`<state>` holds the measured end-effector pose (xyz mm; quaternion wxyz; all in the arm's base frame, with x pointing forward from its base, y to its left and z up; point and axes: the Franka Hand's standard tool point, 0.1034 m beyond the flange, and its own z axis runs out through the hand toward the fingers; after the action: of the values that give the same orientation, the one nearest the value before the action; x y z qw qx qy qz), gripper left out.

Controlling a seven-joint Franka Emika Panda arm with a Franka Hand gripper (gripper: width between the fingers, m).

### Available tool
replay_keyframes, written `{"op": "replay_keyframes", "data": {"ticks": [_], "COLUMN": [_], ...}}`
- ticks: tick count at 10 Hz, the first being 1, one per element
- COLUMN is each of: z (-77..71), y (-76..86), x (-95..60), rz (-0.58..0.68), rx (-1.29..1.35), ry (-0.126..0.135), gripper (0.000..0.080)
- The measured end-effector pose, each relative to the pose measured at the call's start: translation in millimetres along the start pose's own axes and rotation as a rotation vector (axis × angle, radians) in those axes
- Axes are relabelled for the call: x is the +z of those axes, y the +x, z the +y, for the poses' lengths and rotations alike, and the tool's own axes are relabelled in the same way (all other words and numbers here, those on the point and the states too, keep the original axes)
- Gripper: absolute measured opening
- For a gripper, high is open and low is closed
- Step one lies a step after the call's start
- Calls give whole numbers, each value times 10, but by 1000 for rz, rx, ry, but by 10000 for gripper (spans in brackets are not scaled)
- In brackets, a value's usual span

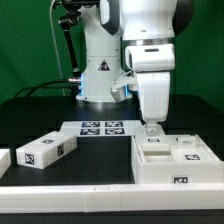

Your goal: Assemble cabinet

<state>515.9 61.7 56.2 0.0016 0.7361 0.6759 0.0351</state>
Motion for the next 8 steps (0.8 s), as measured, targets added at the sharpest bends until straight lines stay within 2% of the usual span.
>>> {"op": "replay_keyframes", "data": {"ticks": [4,8], "z": [280,628], "y": [-3,-1], "x": [2,19], "rz": [10,22], "rx": [-7,-5], "ry": [-22,-48], "gripper": [70,75]}}
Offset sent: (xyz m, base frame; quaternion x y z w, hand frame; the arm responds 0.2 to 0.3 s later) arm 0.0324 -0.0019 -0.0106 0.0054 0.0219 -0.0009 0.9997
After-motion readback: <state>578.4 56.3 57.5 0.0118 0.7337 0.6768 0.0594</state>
